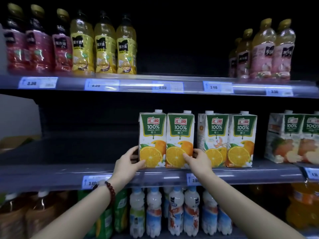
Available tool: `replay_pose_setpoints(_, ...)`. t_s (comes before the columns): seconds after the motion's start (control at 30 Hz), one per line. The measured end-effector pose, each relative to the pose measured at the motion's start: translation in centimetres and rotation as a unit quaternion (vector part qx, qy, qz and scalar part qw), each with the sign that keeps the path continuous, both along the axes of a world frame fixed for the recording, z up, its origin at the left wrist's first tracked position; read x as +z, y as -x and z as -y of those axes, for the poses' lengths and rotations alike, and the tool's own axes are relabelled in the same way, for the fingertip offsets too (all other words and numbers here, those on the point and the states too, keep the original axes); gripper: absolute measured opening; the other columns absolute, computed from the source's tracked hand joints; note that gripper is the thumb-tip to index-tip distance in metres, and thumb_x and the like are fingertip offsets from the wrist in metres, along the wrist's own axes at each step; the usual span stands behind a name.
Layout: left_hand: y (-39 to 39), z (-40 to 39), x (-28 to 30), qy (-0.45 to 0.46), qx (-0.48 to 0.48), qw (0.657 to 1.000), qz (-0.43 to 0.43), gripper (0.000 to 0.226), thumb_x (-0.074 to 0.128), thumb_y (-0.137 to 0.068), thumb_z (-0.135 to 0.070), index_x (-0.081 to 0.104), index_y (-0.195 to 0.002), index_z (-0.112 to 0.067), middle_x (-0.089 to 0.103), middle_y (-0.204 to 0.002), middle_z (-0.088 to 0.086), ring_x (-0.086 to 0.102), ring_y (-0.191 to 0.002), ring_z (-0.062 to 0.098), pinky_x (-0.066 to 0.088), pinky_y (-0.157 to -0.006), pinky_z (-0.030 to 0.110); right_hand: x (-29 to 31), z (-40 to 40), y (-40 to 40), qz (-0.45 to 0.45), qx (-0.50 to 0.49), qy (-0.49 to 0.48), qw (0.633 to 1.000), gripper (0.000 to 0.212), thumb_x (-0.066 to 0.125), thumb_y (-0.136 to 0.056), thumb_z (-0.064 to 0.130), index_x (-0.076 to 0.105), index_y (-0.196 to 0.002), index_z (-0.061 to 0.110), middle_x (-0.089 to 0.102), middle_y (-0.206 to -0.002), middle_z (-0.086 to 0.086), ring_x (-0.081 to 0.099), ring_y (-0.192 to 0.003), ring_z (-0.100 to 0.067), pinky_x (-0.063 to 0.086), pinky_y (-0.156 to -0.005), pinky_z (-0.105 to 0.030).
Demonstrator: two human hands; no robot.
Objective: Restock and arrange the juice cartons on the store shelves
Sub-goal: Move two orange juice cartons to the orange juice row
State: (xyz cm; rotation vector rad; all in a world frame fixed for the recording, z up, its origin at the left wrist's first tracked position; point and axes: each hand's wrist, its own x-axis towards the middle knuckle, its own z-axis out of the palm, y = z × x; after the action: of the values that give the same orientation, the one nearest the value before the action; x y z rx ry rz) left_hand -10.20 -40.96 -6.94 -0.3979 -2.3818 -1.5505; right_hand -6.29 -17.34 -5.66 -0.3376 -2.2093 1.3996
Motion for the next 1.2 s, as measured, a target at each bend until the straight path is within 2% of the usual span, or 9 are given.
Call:
replay_pose_setpoints(0.13,0.1,0.9,0.2,0.001,-0.011,1.000,0.009,0.043,0.073,-0.083,-0.025,0.059,-0.123,-0.030,0.066,-0.105,-0.005,0.061,-0.087,-0.001,0.043,-0.067,0.009,0.2,-0.1,-2.0,0.003,-0.024,-0.004,1.000,0.060,0.065,-0.089,0.033,0.044,-0.139,0.007,0.056,-0.134,-0.012,0.053,-0.121,-0.027,0.042,-0.095,-0.033)
replay_pose_setpoints(0.23,0.3,1.1,0.6,-0.022,0.000,1.000,0.008,0.035,0.074,-0.081,-0.027,0.062,-0.114,-0.030,0.068,-0.104,-0.003,0.062,-0.086,0.002,0.042,-0.067,0.012,0.6,-0.6,-3.0,0.004,-0.031,-0.027,0.999,0.058,0.065,-0.089,0.033,0.045,-0.138,0.008,0.054,-0.137,-0.011,0.051,-0.124,-0.027,0.041,-0.099,-0.036)
replay_pose_setpoints(0.47,-1.0,1.6,2.4,0.059,0.043,0.997,-0.033,0.014,0.069,-0.085,-0.022,0.067,-0.099,-0.021,0.067,-0.088,-0.004,0.061,-0.086,0.012,0.041,-0.066,0.018,3.2,-1.6,-4.0,0.013,-0.019,-0.141,0.990,0.040,0.067,-0.088,0.028,0.057,-0.121,0.008,0.063,-0.114,-0.008,0.056,-0.099,-0.019,0.044,-0.083,-0.027)
replay_pose_setpoints(0.63,-2.5,1.6,3.4,0.166,0.056,0.983,-0.048,0.008,0.064,-0.087,-0.020,0.069,-0.082,-0.024,0.068,-0.079,-0.007,0.062,-0.080,0.009,0.044,-0.061,0.017,3.2,-1.8,-3.5,0.029,0.025,-0.202,0.979,0.020,0.068,-0.087,0.021,0.064,-0.102,0.008,0.068,-0.094,-0.007,0.054,-0.068,-0.005,0.042,-0.055,-0.015)
replay_pose_setpoints(0.73,-3.2,0.2,3.7,0.182,0.080,0.978,-0.061,0.006,0.065,-0.086,-0.022,0.070,-0.086,-0.019,0.071,-0.084,-0.001,0.065,-0.087,0.016,0.050,-0.073,0.027,3.0,-2.0,-3.3,0.027,0.052,-0.190,0.980,0.024,0.066,-0.088,0.020,0.061,-0.106,0.005,0.067,-0.097,-0.009,0.058,-0.073,-0.012,0.048,-0.062,-0.022)
replay_pose_setpoints(0.93,-2.7,-1.8,3.6,0.061,0.129,0.989,0.025,0.068,0.072,-0.082,-0.041,0.046,-0.137,-0.010,0.062,-0.123,0.013,0.058,-0.113,0.027,0.047,-0.091,0.034,3.4,-2.0,-2.3,0.015,0.074,-0.130,0.989,0.065,0.062,-0.091,0.031,0.033,-0.141,0.002,0.056,-0.106,-0.010,0.054,-0.078,-0.017,0.043,-0.065,-0.026)
replay_pose_setpoints(1.03,-1.4,-1.8,3.2,-0.005,0.102,0.993,0.060,0.086,0.076,-0.077,-0.043,0.034,-0.146,-0.013,0.054,-0.136,0.016,0.057,-0.117,0.028,0.048,-0.090,0.033,3.5,-1.6,-1.3,0.011,0.099,-0.084,0.992,0.078,0.064,-0.089,0.035,0.023,-0.147,0.003,0.053,-0.130,-0.016,0.056,-0.106,-0.026,0.047,-0.086,-0.034)
replay_pose_setpoints(1.1,-0.6,-2.0,3.0,-0.035,0.070,0.994,0.072,0.090,0.079,-0.075,-0.039,0.031,-0.148,-0.016,0.056,-0.133,0.015,0.060,-0.109,0.023,0.052,-0.082,0.030,3.0,-1.0,-0.7,0.001,0.093,-0.061,0.994,0.076,0.064,-0.090,0.034,0.024,-0.147,0.005,0.050,-0.136,-0.016,0.053,-0.117,-0.029,0.046,-0.092,-0.036)
replay_pose_setpoints(1.2,1.0,-2.6,2.4,-0.058,0.032,0.996,0.056,0.083,0.082,-0.072,-0.032,0.040,-0.142,-0.021,0.068,-0.111,0.004,0.067,-0.094,0.018,0.058,-0.079,0.036,2.0,-0.8,0.4,-0.036,0.050,-0.042,0.997,0.058,0.058,-0.093,0.027,0.033,-0.143,0.010,0.060,-0.110,-0.006,0.061,-0.090,-0.014,0.045,-0.064,-0.016)
